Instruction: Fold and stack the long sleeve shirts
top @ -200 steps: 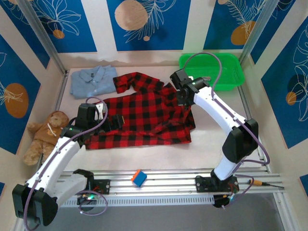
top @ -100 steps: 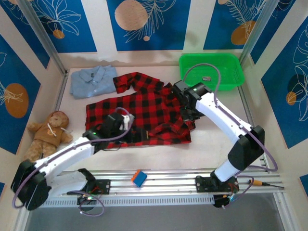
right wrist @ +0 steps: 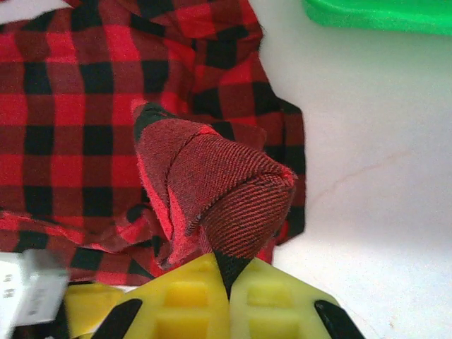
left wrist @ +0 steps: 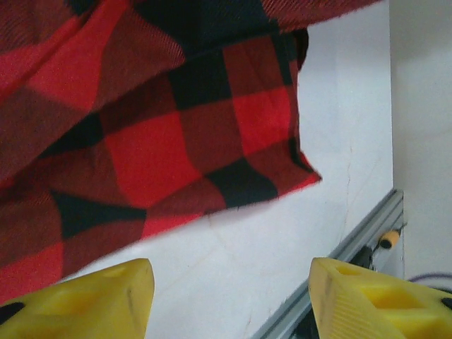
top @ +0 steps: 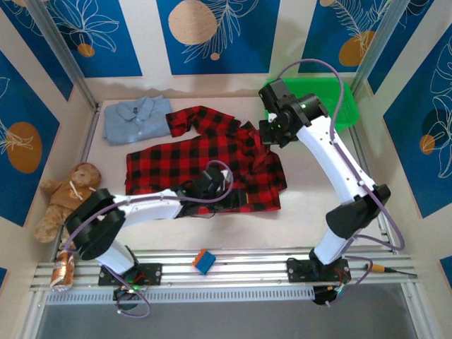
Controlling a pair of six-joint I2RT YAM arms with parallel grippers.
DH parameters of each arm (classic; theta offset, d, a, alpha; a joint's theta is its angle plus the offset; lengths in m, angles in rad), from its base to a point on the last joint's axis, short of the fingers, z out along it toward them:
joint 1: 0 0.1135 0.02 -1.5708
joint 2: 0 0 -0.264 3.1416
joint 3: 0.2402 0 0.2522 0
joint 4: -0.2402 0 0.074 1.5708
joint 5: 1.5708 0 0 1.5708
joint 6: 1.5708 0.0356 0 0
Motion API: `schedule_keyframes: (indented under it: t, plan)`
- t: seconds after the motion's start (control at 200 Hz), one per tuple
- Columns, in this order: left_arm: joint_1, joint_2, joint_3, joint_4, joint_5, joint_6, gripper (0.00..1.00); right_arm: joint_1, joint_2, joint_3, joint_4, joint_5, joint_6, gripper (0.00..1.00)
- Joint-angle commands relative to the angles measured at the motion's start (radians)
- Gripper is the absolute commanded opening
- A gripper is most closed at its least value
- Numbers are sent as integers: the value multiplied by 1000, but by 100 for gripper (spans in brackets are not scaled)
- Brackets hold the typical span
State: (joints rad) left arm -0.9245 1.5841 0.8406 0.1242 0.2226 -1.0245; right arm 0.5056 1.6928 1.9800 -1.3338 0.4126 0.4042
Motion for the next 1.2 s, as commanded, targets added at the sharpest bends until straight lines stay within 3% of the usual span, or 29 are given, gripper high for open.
schedule_keyframes:
  t: [0.0,0.17,0.37,0.545,0.76,0.99,1.195]
  plan:
    - [-4,65,96,36,-84,-53,59,-7,61,99,-15,-71,-19,0]
    - [30,149,176,7,-191,-75,58,-6,111,164,-43,-92,-27,0]
    - [81,211,217,-77,-325,-71,57,-2,90,127,-68,-100,-41,0]
    - [124,267,249,-96,-337,-68,57,11,24,37,-73,-117,-33,0]
    - [152,308,312,-161,-371,-53,60,50,-75,-160,-89,-191,-41,0]
    - [171,329,350,-104,-314,-57,61,126,-169,-387,-37,-332,9,0]
    - [187,287,255,-7,-256,-81,61,156,-302,-756,318,-515,207,0]
